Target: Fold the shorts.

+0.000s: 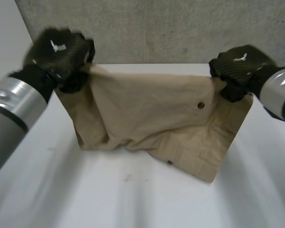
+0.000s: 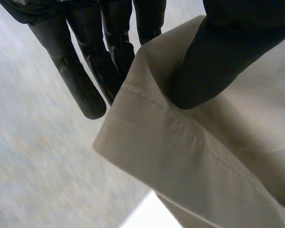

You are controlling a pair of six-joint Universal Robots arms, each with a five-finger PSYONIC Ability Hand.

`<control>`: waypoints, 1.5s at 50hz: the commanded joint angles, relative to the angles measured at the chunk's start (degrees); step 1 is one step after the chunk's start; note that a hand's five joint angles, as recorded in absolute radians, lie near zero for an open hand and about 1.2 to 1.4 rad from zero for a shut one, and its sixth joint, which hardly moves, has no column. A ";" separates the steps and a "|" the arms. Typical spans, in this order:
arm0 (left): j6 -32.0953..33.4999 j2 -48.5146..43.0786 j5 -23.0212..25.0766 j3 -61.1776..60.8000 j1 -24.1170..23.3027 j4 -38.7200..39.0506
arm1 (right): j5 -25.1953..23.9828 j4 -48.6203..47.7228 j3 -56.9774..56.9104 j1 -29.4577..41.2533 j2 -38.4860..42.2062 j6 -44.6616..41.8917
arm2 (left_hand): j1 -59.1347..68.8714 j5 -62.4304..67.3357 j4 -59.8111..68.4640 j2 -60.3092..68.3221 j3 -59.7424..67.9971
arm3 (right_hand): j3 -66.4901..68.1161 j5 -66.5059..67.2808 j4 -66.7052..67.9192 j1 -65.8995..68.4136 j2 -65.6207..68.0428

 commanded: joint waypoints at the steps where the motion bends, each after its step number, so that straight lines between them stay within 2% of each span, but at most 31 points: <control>1: 0.15 -14.08 -0.51 3.37 2.66 -0.41 | 0.99 1.58 -5.44 2.02 10.81 -8.35 | 15.38 14.32 11.62 11.29 11.70 | 12.41 13.70 11.64 23.76 12.64; 6: 2.07 -24.62 -2.44 12.93 2.48 0.11 | 4.33 -1.22 -9.22 3.08 16.09 -9.77 | 15.38 14.32 11.62 11.29 11.70 | 12.41 13.70 11.64 23.76 12.64; 7: 2.95 -26.04 -3.06 15.31 2.40 0.46 | 7.90 -6.98 -12.10 4.04 18.80 -9.60 | 15.38 14.32 11.62 11.29 11.70 | 12.41 13.70 11.64 23.76 12.64; 10: 5.33 -29.56 -6.39 24.19 1.70 3.62 | 11.45 -15.18 -13.97 5.10 19.88 -9.86 | 15.38 14.32 11.62 11.29 11.70 | 12.41 13.70 11.64 23.76 12.64; 11: 5.85 -30.18 -7.36 26.38 1.43 5.11 | 13.28 -22.52 -14.85 5.71 19.97 -10.38 | 15.38 14.32 11.62 11.29 11.70 | 12.41 13.70 11.64 23.76 12.64; 14: 6.74 -30.53 -12.10 33.51 0.64 14.24 | 14.44 -35.20 -15.30 5.72 19.53 -10.39 | 15.38 14.32 11.62 11.29 11.70 | 12.41 13.70 11.64 23.76 12.64; 15: 6.74 -30.27 -14.72 34.92 0.90 20.70 | 14.18 -43.77 -15.21 5.72 19.10 -10.30 | 15.38 14.32 11.62 11.29 11.70 | 12.41 13.70 11.64 23.76 12.64; 17: 6.30 -29.57 -17.55 35.46 0.99 27.50 | 14.01 -51.91 -14.60 5.81 18.22 -10.30 | 15.38 14.32 11.62 11.29 11.70 | 12.41 13.70 11.64 23.76 12.64; 19: 6.39 -26.86 -19.40 34.41 0.03 35.74 | 14.18 -61.47 -13.98 5.81 16.90 -10.21 | 15.38 14.32 11.62 11.29 11.70 | 12.41 13.70 11.64 23.76 12.64; 21: 6.30 -25.01 -19.50 32.40 -0.59 38.60 | 14.09 -64.33 -13.37 6.07 16.37 -10.21 | 15.38 14.32 11.62 11.29 11.70 | 12.41 13.70 11.64 23.76 12.64; 25: 6.12 -21.93 -17.83 25.19 -1.91 38.70 | 14.09 -60.23 -12.49 6.25 16.10 -9.95 | 15.38 14.32 11.62 11.29 11.70 | 12.41 13.70 11.64 23.76 12.64; 34: 4.80 -15.86 -13.53 2.17 -1.47 37.55 | 13.13 -36.42 -2.22 6.42 15.14 -8.55 | 15.38 14.32 11.62 11.29 11.70 | 12.41 13.70 11.64 23.76 12.64; 39: 5.07 -16.03 -11.24 -12.49 -1.38 36.59 | 11.20 -32.17 6.05 6.16 16.19 -5.91 | 15.38 14.32 11.62 11.29 11.70 | 12.41 13.70 11.64 23.76 12.64; 43: 5.24 -19.26 -11.32 -18.22 -2.34 32.65 | 8.65 -31.30 10.19 5.98 20.31 -4.94 | 15.38 14.32 11.62 11.29 11.70 | 12.41 13.70 11.64 23.76 12.64; 47: 6.47 -23.23 -11.59 -20.09 -5.15 24.57 | 8.29 -29.37 12.56 5.90 21.55 -4.94 | 15.38 14.32 11.62 11.29 11.70 | 12.41 13.70 11.64 23.76 12.64; 52: 5.95 -22.80 -11.94 -20.61 -6.57 15.06 | 7.94 -22.60 15.72 5.98 19.36 -4.85 | 15.38 14.32 11.62 11.29 11.70 | 12.41 13.70 11.64 23.76 12.64; 53: 5.86 -22.28 -11.85 -20.79 -6.57 13.92 | 7.59 -21.55 16.25 5.98 18.66 -4.76 | 15.38 14.32 11.62 11.29 11.70 | 9.48 10.76 8.70 20.82 9.70; 54: 5.86 -20.88 -11.68 -21.23 -6.40 12.87 | 6.98 -20.58 17.91 5.98 17.00 -4.50 | 15.38 14.32 11.62 11.29 11.70 | -5.04 -3.75 -5.82 6.31 -4.82; 56: 5.77 -19.47 -11.59 -21.67 -6.04 12.86 | 6.28 -20.31 19.94 5.81 15.32 -3.45 | 15.38 14.32 11.62 11.29 11.70 | -14.74 -13.45 -15.52 -3.39 -14.51; 58: 5.77 -18.06 -11.59 -22.37 -5.52 13.12 | 4.53 -20.48 22.22 4.32 12.96 -0.74 | 15.38 14.32 11.62 11.29 11.70 | -18.46 -17.17 -19.24 -7.11 -18.24; 65: 5.77 -16.82 -11.50 -22.55 -4.81 13.38 | -0.48 -20.22 25.74 -1.66 9.08 14.01 | 15.38 14.32 11.62 11.29 11.70 | -22.18 -20.89 -22.96 -10.83 -21.95; 69: 5.77 -16.82 -11.50 -22.72 -4.11 13.82 | -4.44 -20.74 27.41 -4.46 8.55 19.31 | 15.38 14.32 11.62 11.29 11.70 | -22.34 -21.06 -23.12 -11.00 -22.12; 73: 5.77 -16.74 -11.50 -23.43 -3.58 15.23 | -7.43 -22.67 28.56 -7.72 8.55 19.41 | 15.38 14.32 11.62 11.29 11.70 | -22.85 -21.56 -23.62 -11.50 -22.62; 75: 5.77 -16.65 -11.50 -23.69 -3.58 15.93 | -7.44 -23.90 28.56 -8.52 8.55 19.15 | 15.38 14.32 11.62 11.29 11.70 | -23.85 -22.56 -24.63 -12.51 -23.63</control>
